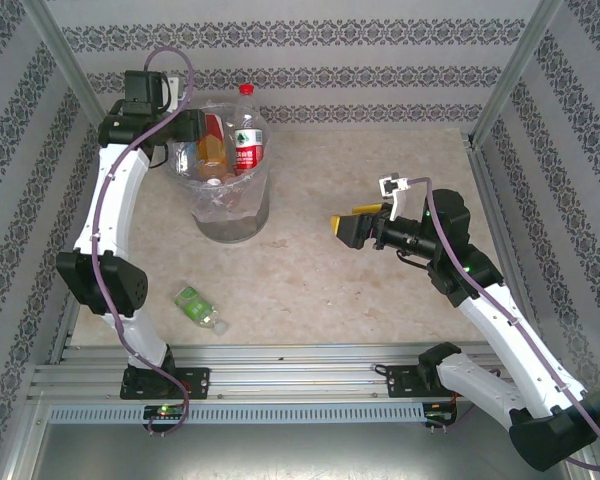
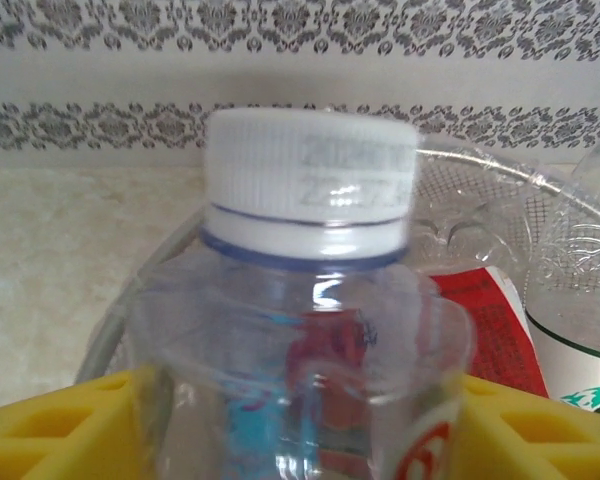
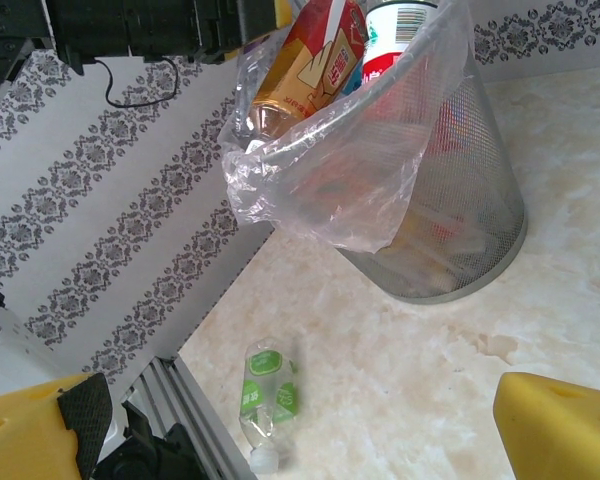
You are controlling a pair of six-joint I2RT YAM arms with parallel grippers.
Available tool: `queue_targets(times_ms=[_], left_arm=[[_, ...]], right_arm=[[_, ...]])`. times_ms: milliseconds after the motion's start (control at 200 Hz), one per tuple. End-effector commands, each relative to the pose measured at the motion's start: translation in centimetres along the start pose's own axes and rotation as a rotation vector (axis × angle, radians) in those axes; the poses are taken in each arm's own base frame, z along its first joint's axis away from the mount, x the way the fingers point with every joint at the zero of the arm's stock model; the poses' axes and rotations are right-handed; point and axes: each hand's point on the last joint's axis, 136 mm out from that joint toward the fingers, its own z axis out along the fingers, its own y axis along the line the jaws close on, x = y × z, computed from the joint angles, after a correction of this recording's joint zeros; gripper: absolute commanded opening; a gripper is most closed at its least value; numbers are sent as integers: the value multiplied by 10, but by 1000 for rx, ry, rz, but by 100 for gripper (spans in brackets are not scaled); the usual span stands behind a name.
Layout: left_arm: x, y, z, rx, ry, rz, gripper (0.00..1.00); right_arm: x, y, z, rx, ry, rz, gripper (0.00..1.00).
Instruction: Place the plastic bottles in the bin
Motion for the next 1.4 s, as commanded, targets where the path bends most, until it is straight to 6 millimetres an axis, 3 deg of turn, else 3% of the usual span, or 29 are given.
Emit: queue_targets(times_ms=[0, 245, 335, 390, 450, 684, 924, 1089, 1259, 1394], left_arm=[[-1, -1, -7, 12, 14, -16, 75], [-27, -3, -27, 15, -75, -18, 97], [-34, -2, -34, 9, -107, -19, 98], [-34, -1, -35, 3, -111, -17, 95], [-31, 1, -32, -13, -104, -11, 85], [-8, 6, -8, -26, -34, -7, 59], [7, 7, 3, -21, 2, -26, 54], [-5, 4, -16, -11, -49, -33, 56], [-17, -5, -46, 30, -110, -47, 69], [-13, -12, -65, 61, -123, -70, 77]], right_arm=[[-5, 6, -3, -5, -23, -44, 98], [-5, 5, -3, 0, -23, -40, 98], [-4, 3, -2, 4, -23, -37, 98], [-4, 3, -3, 4, -23, -37, 98], [-4, 3, -2, 4, -24, -38, 98], [-3, 2, -1, 8, -19, -35, 98], [-2, 1, -2, 12, -19, -38, 98], [-2, 2, -2, 7, -18, -37, 98], [-1, 3, -1, -4, -11, -38, 98], [2, 4, -1, -15, -1, -37, 98]])
